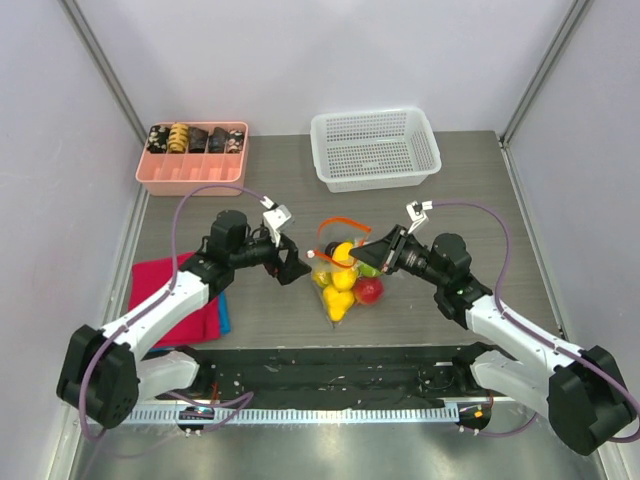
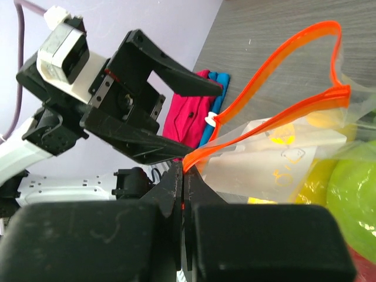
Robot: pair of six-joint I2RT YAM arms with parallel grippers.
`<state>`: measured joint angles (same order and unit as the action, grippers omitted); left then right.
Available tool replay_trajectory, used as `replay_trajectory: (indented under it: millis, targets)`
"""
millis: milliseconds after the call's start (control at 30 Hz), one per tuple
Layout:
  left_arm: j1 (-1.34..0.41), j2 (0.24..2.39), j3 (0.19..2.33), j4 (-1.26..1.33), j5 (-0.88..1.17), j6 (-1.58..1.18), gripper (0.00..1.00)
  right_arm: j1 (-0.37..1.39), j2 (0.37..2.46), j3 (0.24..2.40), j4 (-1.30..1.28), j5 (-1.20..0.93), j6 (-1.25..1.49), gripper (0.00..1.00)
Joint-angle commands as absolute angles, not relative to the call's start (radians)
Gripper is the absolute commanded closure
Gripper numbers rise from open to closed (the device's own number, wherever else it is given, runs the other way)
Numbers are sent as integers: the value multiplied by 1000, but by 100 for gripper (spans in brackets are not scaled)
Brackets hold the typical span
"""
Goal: Place the food in the zip-top bag and seal the zipper
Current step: Zip the zipper food storage bag at the center of the board.
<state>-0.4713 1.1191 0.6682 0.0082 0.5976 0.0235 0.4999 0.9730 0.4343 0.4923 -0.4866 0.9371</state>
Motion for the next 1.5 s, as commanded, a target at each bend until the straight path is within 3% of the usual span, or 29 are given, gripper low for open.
replay_trajectory:
  millis: [0,200,300,400,433,567,733,800,833,867,933,967,1067,1167,1467]
  targets:
    - [-483,1195,745,81,676,90,14,497,953,428,523,-506,897,99]
    - [-541,1278,791,78,701,120,18,497,959,428,531,-509,897,99]
    - [-545,1330,827,52,690,104,32,497,951,429,532,-512,897,99]
    - [-545,1354,859,26,703,112,52,499,939,431,529,-518,890,99]
    - [-545,1356,868,3,704,120,67,497,936,431,526,-518,888,99]
    - [-545,1351,939,-142,704,199,99,499,916,431,522,-520,879,99]
    - [-543,1289,1020,-199,675,255,100,497,897,452,483,-537,822,99]
    - [-545,1273,1046,-212,676,265,100,499,888,472,445,-529,769,94]
    - [-543,1264,1078,-222,683,285,100,499,879,482,418,-529,750,87]
    - [-543,1259,1097,-259,687,304,100,499,874,501,402,-529,732,69]
    - [-543,1253,1143,-296,710,356,100,495,868,526,326,-535,665,51]
    - [-543,1244,1152,-316,716,371,100,495,858,558,292,-543,629,37]
    - [-545,1227,1181,-357,729,416,100,477,818,648,93,-563,432,11]
    - [-545,1226,1207,-405,744,446,100,442,775,736,-64,-629,170,3]
    - [-595,1206,1210,-500,733,522,100,462,883,922,-152,-758,-428,0]
